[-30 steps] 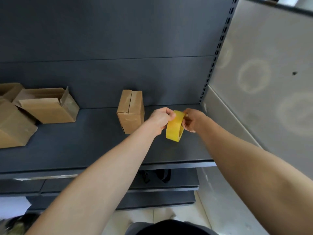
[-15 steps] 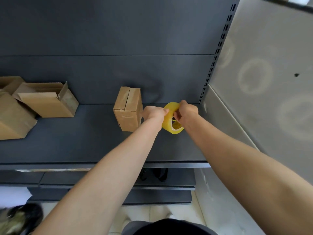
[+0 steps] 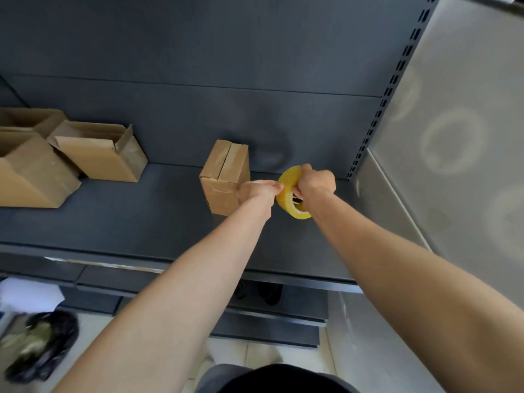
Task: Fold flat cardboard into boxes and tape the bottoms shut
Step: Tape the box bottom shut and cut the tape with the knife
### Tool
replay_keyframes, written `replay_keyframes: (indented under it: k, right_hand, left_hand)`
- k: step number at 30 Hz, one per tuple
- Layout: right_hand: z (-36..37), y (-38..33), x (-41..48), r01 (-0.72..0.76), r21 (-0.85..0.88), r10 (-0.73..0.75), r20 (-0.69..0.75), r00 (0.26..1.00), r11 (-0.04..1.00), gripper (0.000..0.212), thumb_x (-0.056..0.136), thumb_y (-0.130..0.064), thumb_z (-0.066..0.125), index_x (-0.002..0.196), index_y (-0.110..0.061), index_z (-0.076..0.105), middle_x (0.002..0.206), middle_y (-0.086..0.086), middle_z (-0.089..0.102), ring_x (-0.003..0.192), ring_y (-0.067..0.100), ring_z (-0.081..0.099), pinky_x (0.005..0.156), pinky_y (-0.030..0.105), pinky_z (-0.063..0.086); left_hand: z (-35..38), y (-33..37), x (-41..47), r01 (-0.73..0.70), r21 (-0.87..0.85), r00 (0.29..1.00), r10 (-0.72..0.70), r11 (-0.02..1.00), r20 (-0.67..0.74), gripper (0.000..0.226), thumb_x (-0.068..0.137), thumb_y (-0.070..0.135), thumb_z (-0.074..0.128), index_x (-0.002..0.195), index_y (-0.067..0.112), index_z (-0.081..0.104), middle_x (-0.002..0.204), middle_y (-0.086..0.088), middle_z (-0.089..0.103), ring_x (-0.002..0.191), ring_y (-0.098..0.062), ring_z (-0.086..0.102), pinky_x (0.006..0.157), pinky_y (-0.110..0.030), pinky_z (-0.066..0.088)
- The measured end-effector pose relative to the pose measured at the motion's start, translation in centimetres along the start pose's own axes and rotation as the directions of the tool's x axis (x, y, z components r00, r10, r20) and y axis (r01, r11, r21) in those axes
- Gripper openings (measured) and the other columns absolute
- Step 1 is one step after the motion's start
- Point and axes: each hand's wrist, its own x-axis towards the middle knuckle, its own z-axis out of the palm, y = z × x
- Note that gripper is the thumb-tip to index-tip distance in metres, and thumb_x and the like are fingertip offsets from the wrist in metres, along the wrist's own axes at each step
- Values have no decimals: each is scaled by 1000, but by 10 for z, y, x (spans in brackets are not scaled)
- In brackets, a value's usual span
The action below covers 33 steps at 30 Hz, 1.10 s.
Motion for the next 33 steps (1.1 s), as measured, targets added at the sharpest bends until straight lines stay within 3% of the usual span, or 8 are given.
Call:
replay_keyframes:
  k: [3,6,9,16,21,24,27,33]
  right_hand:
    - [-3,-3,4,90,-132,-90,6,996,987,26,92,-34,51,94,-8,53,83,8,57,70,27,57,58,30,40]
    - [-2,-2,4,197,-407,-172,97,980,892,29,93,-33,51,81,-7,51,79,10,59,70,28,58,62,32,44]
    - [4,14,-1,262,-618,-142,237,961,742,33,93,-29,53,68,-7,52,58,7,57,43,23,55,42,24,43]
    - [28,34,-15,367,-789,-12,415,910,493,31,92,-22,57,65,-10,49,60,8,57,45,23,59,48,23,47]
    - [47,15,-18,410,-863,186,473,861,296,33,97,-25,52,75,-4,64,90,12,73,80,24,70,81,33,57]
    - [68,-18,-10,428,-825,-25,452,892,369,27,97,-21,51,95,1,66,91,14,70,78,27,67,63,28,51]
    - [97,-50,-5,548,-684,-306,455,837,483,35,98,-30,44,116,-2,56,117,15,60,105,32,57,74,30,43]
    - [133,-67,-6,596,-530,-239,593,769,604,59,100,-39,39,150,-11,22,151,11,32,135,29,36,108,37,34]
  left_hand:
    - [-12,-8,7,-11,248,998,25,969,-55,96,78,31,78,151,31,16,146,-5,39,125,-31,50,104,-49,42]
    - [-18,-14,7,-54,247,998,57,968,-3,63,84,23,73,139,14,44,99,-5,58,80,-22,65,76,-39,58]
    - [-24,-9,10,-151,199,987,159,968,-24,21,90,14,64,108,2,64,77,-6,58,62,-16,60,57,-29,57]
    - [-80,21,33,-276,183,869,326,944,-371,20,91,23,63,75,19,51,84,-3,63,75,-20,66,74,-35,59]
    - [-114,23,44,-128,57,926,140,990,-351,43,85,32,71,112,4,54,86,-8,63,64,-17,62,53,-25,54]
    - [-123,25,50,-97,60,937,111,994,-331,41,83,37,72,105,10,51,76,-5,59,57,-14,59,54,-23,54]
    - [-127,31,54,-81,87,949,104,993,-299,46,79,40,76,101,12,47,84,-2,56,69,-19,63,68,-31,59]
    - [-139,35,65,-79,151,967,113,985,-228,39,78,28,79,100,4,57,98,-11,63,78,-25,66,67,-31,58]
